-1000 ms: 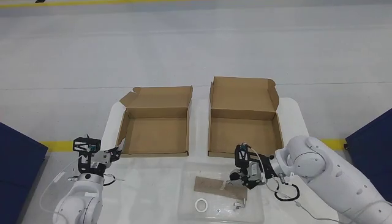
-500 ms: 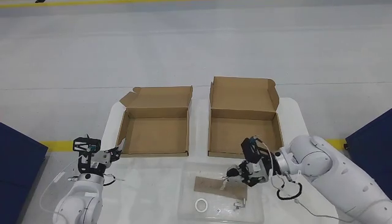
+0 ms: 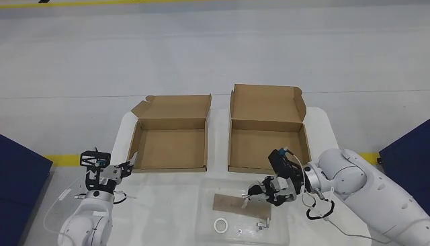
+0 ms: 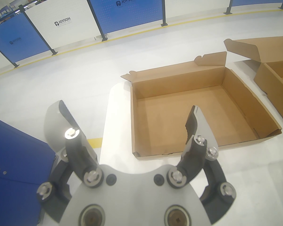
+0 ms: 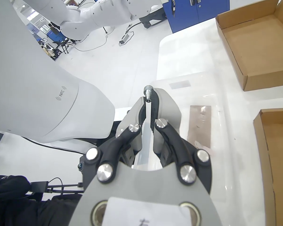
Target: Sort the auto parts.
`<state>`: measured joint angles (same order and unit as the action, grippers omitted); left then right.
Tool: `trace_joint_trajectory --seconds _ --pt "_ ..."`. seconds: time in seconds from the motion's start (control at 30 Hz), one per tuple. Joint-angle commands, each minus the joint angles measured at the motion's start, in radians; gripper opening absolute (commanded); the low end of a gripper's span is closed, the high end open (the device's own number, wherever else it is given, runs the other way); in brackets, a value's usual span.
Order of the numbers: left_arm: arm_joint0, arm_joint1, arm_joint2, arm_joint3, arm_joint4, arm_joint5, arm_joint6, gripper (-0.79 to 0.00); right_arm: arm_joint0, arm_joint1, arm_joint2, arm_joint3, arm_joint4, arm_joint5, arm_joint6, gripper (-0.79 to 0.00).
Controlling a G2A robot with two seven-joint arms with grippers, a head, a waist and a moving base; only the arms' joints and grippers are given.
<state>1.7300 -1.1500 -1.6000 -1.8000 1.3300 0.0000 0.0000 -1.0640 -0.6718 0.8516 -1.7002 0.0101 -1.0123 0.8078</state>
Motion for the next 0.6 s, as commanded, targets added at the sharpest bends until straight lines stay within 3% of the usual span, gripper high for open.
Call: trace_joint_trajectory --seconds 0.0,0.4,0.57 --pt "0.0 0.0 0.0 0.0 0.0 0.0 0.0 0.0 0.0 0.0 0.0 0.0 0.0 0.0 0.0 -0.785" --pt "0.0 0.0 0.0 0.0 0.0 0.0 0.0 0.0 -0.009 -0.001 0.006 0.001 0.018 0.0 -0.031 -0.785" --pt "0.0 0.0 0.0 0.0 0.0 0.0 0.0 0.0 -0.022 0.012 0.036 -0.018 0.161 0.0 -0.018 -0.785"
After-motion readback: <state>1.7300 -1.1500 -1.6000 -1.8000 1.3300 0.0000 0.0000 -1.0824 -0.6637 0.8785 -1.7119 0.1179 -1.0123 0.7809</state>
